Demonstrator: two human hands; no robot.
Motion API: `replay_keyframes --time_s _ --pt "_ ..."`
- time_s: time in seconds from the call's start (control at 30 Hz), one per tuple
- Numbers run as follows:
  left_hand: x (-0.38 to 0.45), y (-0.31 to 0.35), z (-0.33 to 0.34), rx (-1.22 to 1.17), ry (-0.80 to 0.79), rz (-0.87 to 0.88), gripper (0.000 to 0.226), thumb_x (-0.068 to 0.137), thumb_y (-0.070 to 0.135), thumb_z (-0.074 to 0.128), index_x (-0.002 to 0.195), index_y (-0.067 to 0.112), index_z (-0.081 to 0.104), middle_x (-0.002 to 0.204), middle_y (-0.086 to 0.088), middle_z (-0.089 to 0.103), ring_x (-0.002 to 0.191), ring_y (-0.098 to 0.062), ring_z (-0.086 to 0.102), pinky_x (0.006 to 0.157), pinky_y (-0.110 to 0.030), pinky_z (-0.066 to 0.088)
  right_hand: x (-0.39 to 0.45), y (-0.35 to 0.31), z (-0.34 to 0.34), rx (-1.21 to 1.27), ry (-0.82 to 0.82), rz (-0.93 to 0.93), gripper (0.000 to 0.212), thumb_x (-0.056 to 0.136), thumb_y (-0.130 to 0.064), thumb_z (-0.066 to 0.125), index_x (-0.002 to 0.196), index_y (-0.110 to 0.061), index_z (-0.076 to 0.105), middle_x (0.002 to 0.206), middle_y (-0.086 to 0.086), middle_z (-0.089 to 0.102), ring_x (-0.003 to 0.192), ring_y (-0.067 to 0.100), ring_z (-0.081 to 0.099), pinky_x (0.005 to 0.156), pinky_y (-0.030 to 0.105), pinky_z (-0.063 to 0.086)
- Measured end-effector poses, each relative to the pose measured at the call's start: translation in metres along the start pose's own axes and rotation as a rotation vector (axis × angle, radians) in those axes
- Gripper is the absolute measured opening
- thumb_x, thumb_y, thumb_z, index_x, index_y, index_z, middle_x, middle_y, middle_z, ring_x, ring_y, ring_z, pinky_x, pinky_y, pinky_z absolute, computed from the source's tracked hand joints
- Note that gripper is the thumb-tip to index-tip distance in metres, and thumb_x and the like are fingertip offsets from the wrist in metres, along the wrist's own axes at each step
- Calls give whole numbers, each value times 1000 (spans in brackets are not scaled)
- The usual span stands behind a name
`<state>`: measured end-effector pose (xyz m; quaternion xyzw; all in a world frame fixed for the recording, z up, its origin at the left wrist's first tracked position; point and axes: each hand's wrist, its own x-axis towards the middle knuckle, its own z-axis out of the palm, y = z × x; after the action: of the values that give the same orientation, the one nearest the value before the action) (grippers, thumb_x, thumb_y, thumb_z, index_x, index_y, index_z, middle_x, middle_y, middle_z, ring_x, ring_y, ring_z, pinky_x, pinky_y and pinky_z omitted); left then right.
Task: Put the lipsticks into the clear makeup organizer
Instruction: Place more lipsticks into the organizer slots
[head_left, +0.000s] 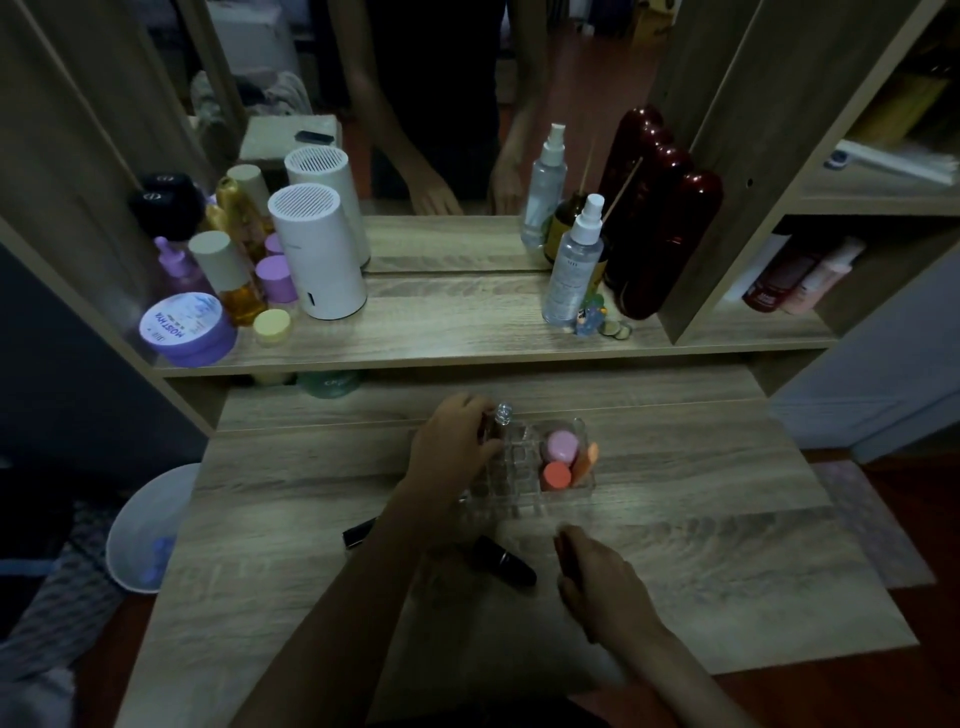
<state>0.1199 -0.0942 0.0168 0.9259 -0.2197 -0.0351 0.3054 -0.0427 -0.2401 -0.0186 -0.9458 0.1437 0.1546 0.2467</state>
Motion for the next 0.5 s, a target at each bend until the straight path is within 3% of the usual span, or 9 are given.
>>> replay_keyframes --time_s 0.07,0.2,0.37,0.5 --pt "0 1 1 7 18 7 36 78 27 67 111 17 58 112 -5 59 103 -20 56 81 -29 44 0 1 -1 18 9 2 33 83 -15 55 114 -19 45 107 9 67 97 28 64 76 36 49" --pt "1 -1 1 3 42 16 30 80 29 63 108 18 60 108 -5 61 99 -21 58 82 -36 51 0 6 -4 128 -2 -9 42 80 -18 62 119 -21 47 98 8 69 88 24 65 73 35 50" --pt "2 -2 1 -25 66 14 30 80 27 64 108 15 62 107 -6 62 98 -20 58 75 -24 37 -4 3 -23 251 38 -49 47 76 -18 69 119 -29 52 80 10 72 71 21 68 68 36 55" --pt "-2 -8 -2 -69 81 -8 35 80 26 65 113 15 59 114 -6 59 103 -19 56 83 -27 44 -7 -12 -55 288 58 -108 50 77 -9 67 116 -36 52 84 13 70 73 23 66 69 36 53"
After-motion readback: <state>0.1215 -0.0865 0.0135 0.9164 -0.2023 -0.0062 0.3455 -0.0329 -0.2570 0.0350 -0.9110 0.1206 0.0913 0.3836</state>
